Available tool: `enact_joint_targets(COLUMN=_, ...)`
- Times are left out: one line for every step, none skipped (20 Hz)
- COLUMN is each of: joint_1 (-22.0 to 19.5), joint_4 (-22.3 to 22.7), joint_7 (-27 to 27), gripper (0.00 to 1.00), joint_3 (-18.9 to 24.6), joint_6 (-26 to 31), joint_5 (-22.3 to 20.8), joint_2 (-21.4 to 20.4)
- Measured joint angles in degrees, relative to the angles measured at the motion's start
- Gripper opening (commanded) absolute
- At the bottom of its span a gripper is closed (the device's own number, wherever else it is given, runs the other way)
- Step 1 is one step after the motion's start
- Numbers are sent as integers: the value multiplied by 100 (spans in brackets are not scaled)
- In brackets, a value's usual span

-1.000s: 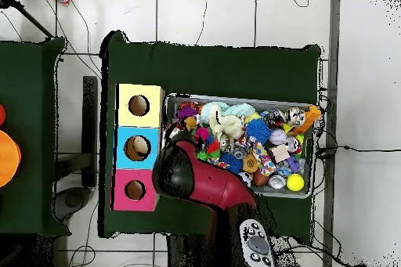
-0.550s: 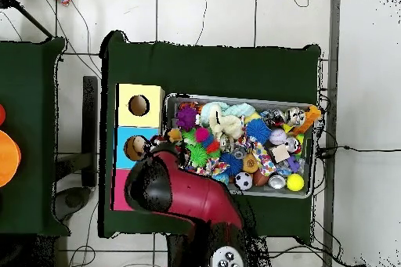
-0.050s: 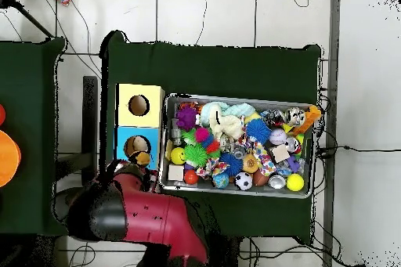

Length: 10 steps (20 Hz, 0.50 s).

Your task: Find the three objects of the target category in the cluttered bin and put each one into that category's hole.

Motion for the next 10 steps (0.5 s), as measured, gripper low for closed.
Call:
enact_joint_targets(joint_1=55, joint_4=16, joint_7=0, gripper=0, joint_3=-11, joint_6=-10, joint_5=39, joint_2=-33)
enact_joint_targets(joint_1=72, joint_4=28, joint_7=0, gripper=0, joint_3=-11, joint_6=-25, joint_5=67, joint_2=-34)
enact_joint_targets(joint_1=89, joint_4=39, joint_7=0, gripper=0, joint_3=-11, joint_6=-40, joint_5=95, joint_2=-35)
enact_joint_targets(joint_1=121, joint_4=73, joint_7=0, gripper=0, joint_3=-11, joint_6=-100, joint_5=165, joint_2=-20)
enact_joint_targets(joint_1=129, joint_4=88, joint_7=0, gripper=0, joint_3=-11, joint_6=-129, joint_5=194, joint_2=-7)
enact_joint_targets(joint_1=131, joint_4=108, joint_7=0, gripper=0, joint_3=-11, joint_6=-181, joint_5=220, joint_2=19)
enact_joint_targets(joint_1=133, joint_4=128, joint_7=0, gripper=0, joint_3=-11, joint_6=-233, joint_5=245, joint_2=46)
enact_joint_targets(joint_1=133, joint_4=141, joint_7=0, gripper=0, joint_3=-12, joint_6=-278, joint_5=265, joint_2=73)
enact_joint_targets(joint_1=133, joint_4=155, joint_7=0, gripper=0, joint_3=-12, joint_6=-323, joint_5=284, joint_2=100)
enact_joint_targets(joint_1=133, joint_4=163, joint_7=0, gripper=0, joint_3=-11, joint_6=-361, joint_5=301, joint_2=126)
